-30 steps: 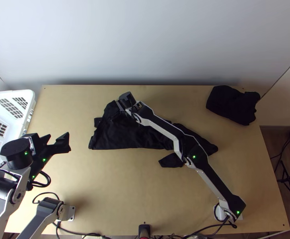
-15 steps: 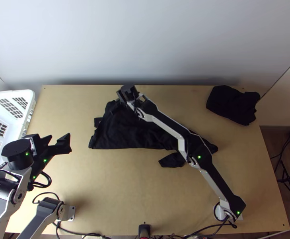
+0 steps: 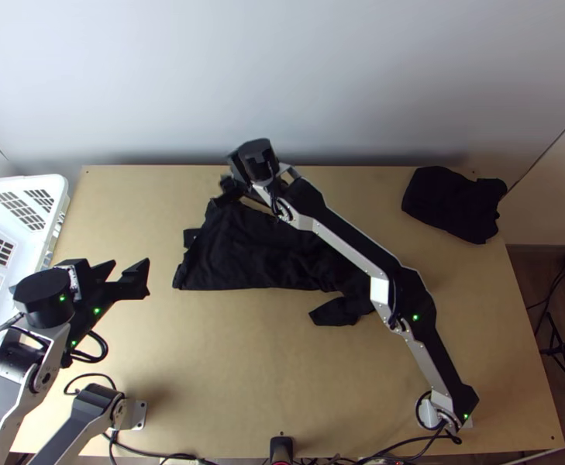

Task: Fold the t-shirt

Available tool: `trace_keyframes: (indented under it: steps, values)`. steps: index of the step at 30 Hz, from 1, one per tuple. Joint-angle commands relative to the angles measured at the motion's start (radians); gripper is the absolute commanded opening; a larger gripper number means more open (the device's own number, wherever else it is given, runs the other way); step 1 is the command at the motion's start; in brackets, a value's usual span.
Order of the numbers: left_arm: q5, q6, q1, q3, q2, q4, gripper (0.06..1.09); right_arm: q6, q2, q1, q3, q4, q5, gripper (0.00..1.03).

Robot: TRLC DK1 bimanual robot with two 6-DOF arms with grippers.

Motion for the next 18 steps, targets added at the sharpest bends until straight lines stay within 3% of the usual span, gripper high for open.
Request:
trace_keyframes:
  steps: [1, 7, 18]
  values:
    - [0.001, -0.003, -0.018, -0.032, 0.008, 0.028, 1.04, 0.063, 0.072, -0.005, -0.018, -0.02, 0.001, 0.84]
    - [0.001, 0.009, -0.008, -0.038, 0.0, 0.028, 1.04, 0.066, 0.193, -0.004, 0.029, 0.06, -0.002, 0.84]
    - [0.001, 0.034, 0.033, -0.061, -0.007, 0.03, 1.04, 0.058, 0.32, 0.001, 0.068, 0.065, -0.045, 0.84]
